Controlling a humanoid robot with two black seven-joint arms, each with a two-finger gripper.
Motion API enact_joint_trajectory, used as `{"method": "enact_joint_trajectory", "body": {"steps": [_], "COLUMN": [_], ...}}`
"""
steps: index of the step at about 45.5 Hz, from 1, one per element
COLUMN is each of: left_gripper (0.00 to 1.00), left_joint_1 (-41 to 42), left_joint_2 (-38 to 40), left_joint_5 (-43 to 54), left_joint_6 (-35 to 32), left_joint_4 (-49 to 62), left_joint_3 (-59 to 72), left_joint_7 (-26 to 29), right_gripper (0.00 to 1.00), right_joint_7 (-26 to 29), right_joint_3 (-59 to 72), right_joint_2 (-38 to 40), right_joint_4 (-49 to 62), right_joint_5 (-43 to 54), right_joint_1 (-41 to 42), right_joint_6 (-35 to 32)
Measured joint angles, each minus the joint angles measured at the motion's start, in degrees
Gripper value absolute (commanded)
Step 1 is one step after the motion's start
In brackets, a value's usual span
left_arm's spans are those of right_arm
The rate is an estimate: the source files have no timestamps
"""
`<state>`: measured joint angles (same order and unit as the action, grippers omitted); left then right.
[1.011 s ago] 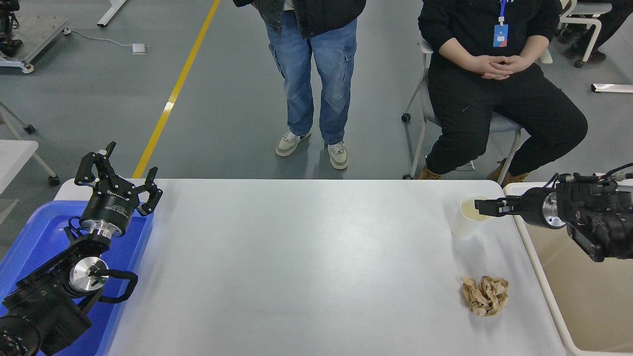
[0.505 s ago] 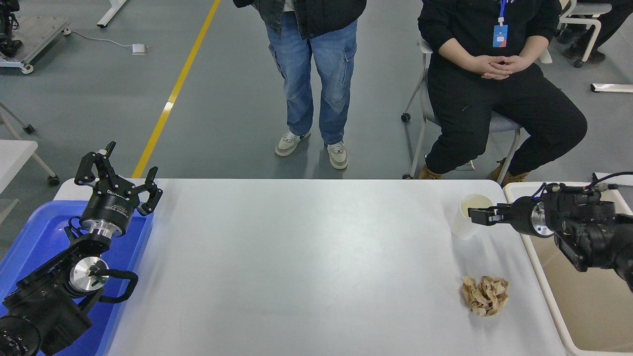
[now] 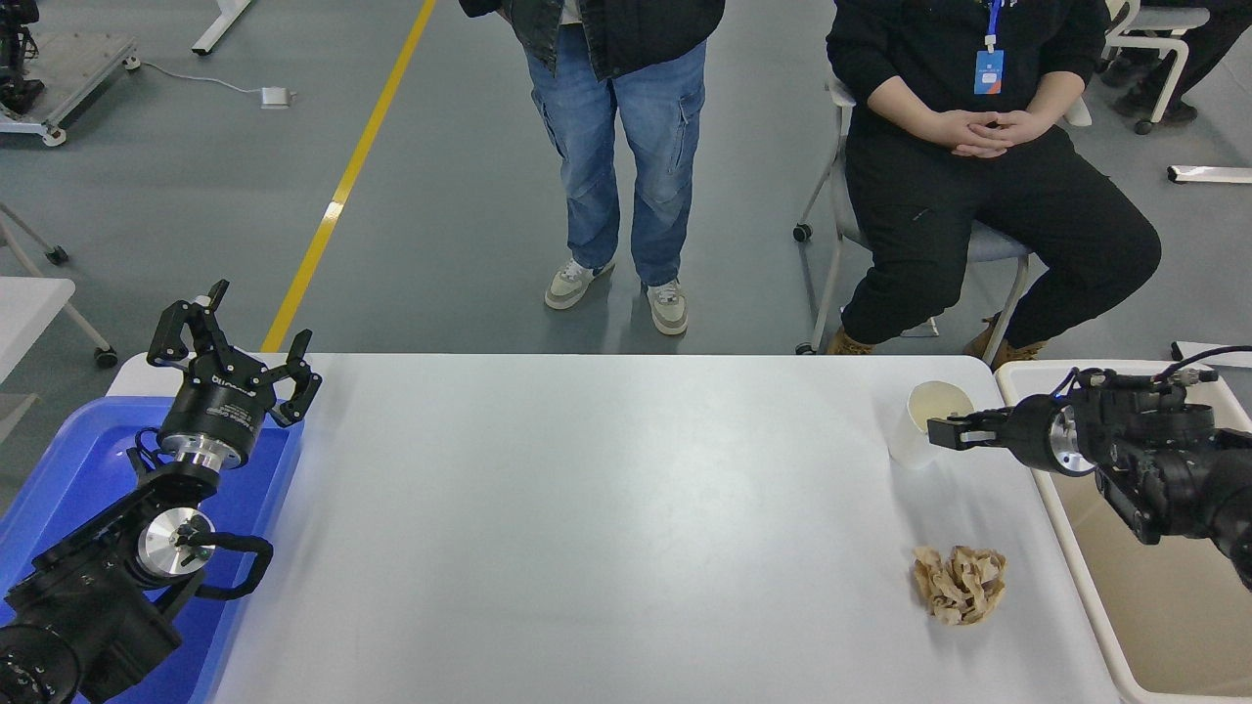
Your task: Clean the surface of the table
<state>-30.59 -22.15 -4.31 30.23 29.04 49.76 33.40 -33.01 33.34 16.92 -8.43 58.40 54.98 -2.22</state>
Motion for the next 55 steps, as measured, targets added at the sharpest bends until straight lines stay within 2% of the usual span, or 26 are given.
{"method": "enact_joint_trajectory", "body": {"steps": [26,41,55], "left_gripper": [1.0,1.0,1.0], "left_joint_1": [0.0,0.0,0.0], "left_joint_2": [0.0,0.0,0.0], "left_joint_5": [0.0,0.0,0.01], "left_joint_6": [0.0,0.0,0.0], "left_joint_4": [0.0,0.0,0.0], "left_joint_3": [0.0,-0.01,-0.01], "left_joint_7": [0.0,0.0,0.0], "right_gripper": [0.0,0.0,0.0], "right_joint_7": [-0.23,-0.73,-4.2], "right_joint_3": [1.76,2.0,1.87], "right_joint_2": [-0.01,0.04,1.33], "right_joint_4": [1.52,1.94,-0.44], "right_joint_5": [-0.36,-5.37,-7.2], "right_joint_1": [0.69,2.61,4.66], "right_joint_6": [-0.21,-0.56,-2.15]}}
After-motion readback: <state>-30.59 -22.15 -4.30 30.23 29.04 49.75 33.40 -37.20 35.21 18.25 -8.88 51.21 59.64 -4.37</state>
